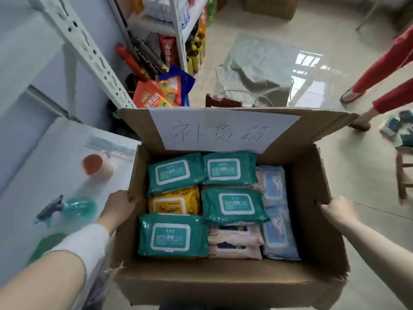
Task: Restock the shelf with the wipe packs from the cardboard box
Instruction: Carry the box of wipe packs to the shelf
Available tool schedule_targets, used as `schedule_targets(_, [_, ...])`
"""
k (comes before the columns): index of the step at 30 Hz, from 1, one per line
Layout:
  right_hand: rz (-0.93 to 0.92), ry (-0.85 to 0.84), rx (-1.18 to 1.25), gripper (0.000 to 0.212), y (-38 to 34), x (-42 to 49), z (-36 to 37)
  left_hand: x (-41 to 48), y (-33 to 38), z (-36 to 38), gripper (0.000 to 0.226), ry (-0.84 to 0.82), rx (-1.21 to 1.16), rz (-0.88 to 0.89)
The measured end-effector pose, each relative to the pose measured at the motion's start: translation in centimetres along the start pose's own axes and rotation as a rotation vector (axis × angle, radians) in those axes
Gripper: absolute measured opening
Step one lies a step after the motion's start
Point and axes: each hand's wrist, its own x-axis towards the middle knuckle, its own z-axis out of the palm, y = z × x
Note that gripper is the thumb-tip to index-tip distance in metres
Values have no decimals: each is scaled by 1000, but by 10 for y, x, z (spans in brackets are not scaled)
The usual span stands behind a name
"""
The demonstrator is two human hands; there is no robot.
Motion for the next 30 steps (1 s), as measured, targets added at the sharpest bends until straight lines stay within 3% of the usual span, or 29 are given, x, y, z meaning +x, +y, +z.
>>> schedule_targets(17, [275, -9, 41, 33, -50, 148, 93, 241, 77, 41, 29, -86, 44, 57])
schedule_targets(30, [331, -26, 28, 37, -96, 198, 127, 321, 93, 58, 31, -84, 102, 120])
